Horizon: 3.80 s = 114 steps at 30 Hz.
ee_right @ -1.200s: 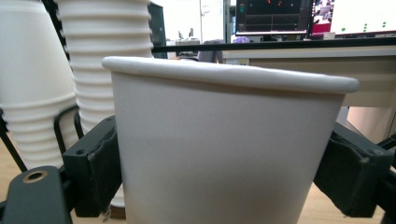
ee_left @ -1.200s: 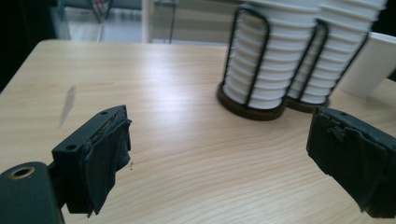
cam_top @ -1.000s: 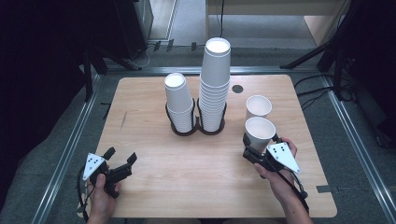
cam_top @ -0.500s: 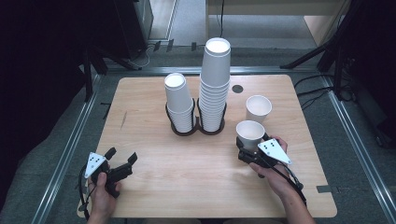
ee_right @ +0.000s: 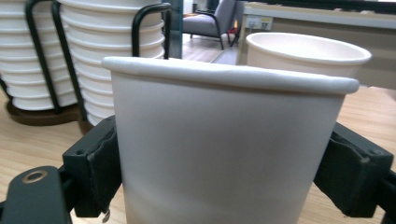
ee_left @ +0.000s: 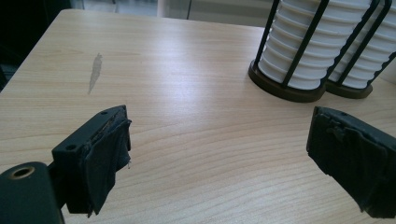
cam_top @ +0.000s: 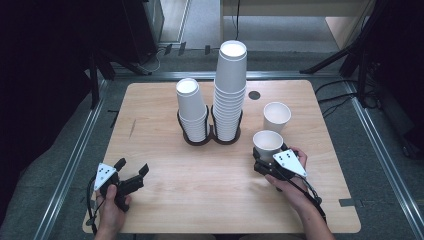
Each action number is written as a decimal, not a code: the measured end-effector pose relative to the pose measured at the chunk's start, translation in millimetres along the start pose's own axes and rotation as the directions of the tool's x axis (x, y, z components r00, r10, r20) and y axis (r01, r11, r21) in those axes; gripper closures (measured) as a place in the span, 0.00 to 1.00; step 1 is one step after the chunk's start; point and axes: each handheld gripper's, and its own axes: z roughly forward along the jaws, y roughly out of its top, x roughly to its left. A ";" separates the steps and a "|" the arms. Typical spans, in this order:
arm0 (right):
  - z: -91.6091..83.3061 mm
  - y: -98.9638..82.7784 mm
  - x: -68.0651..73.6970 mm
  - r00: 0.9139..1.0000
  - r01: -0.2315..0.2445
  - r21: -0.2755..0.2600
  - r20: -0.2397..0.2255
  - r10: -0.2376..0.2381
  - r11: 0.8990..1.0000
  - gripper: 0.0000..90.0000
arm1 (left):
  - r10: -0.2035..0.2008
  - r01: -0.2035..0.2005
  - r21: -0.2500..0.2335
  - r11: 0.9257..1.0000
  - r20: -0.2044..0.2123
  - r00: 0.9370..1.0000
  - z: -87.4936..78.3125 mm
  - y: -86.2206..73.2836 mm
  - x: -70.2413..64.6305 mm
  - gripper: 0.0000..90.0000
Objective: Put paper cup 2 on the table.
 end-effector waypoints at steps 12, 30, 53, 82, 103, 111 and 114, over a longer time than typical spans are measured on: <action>-6.5 -4.2 6.9 0.999 0.017 -0.014 0.051 -0.017 1.000 0.13 | 0.001 -0.001 0.000 1.000 0.008 1.000 1.1 -0.8 -0.6 0.07; -22.2 -13.1 5.8 0.998 -0.021 -0.003 0.052 0.021 1.000 0.13 | 0.002 -0.002 0.001 1.000 0.010 1.000 2.1 -1.0 -0.8 0.07; -18.2 -7.1 7.2 0.998 -0.061 0.046 0.022 0.060 0.997 0.08 | 0.000 0.000 0.001 1.000 0.011 1.000 2.0 -1.0 -0.5 0.07; -41.1 11.7 0.7 0.996 -0.059 0.054 -0.071 0.063 0.997 0.00 | 0.001 -0.001 0.000 1.000 0.009 1.000 2.0 -1.2 -0.6 0.07; -80.8 18.5 -36.6 1.000 -0.011 0.018 -0.014 0.011 1.000 0.00 | 0.004 -0.004 0.000 1.000 0.006 1.000 2.2 -1.8 -1.6 0.07; -87.1 16.3 -53.1 1.000 -0.016 0.017 0.027 0.015 1.000 0.00 | 0.003 -0.003 -0.001 1.000 0.003 1.000 2.3 -2.0 -2.1 0.07; -88.8 14.2 -59.8 0.999 -0.023 0.022 0.045 0.022 0.999 0.00 | 0.003 -0.003 -0.001 1.000 0.003 1.000 2.3 -2.1 -2.1 0.07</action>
